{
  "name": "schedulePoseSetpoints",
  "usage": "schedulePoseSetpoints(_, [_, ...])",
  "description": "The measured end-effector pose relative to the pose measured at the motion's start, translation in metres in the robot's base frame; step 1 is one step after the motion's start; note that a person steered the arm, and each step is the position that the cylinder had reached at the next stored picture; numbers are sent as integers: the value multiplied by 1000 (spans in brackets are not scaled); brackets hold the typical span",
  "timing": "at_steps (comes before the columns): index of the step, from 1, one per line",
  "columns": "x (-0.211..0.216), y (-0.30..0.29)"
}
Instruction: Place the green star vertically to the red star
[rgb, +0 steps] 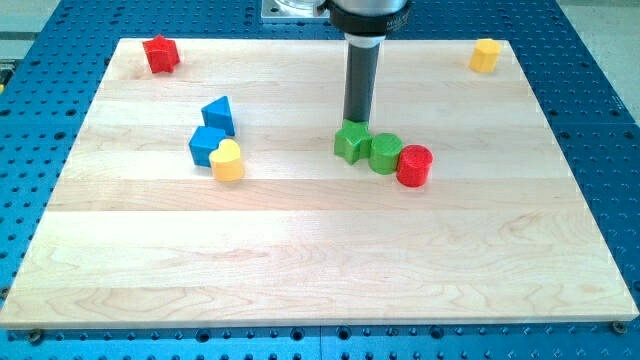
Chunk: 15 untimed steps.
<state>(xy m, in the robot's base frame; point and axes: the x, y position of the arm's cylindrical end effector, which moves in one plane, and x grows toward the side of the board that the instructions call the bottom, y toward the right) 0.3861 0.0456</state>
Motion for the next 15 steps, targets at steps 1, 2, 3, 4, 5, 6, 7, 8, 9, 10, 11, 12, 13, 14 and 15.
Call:
schedulePoseSetpoints(1, [9,-4])
schedulePoseSetpoints(2, [13,-7])
schedulePoseSetpoints(3, [18,-7])
schedulePoseSetpoints(4, [24,-8])
schedulePoseSetpoints(5, [31,-8])
schedulePoseSetpoints(6, [37,-8])
schedulePoseSetpoints(7, [37,-5])
schedulePoseSetpoints(8, [52,-3])
schedulePoseSetpoints(9, [75,5])
schedulePoseSetpoints(10, [83,20])
schedulePoseSetpoints(11, [105,20])
schedulePoseSetpoints(12, [131,20])
schedulePoseSetpoints(13, [148,10])
schedulePoseSetpoints(14, [157,-16])
schedulePoseSetpoints(15, [156,-49])
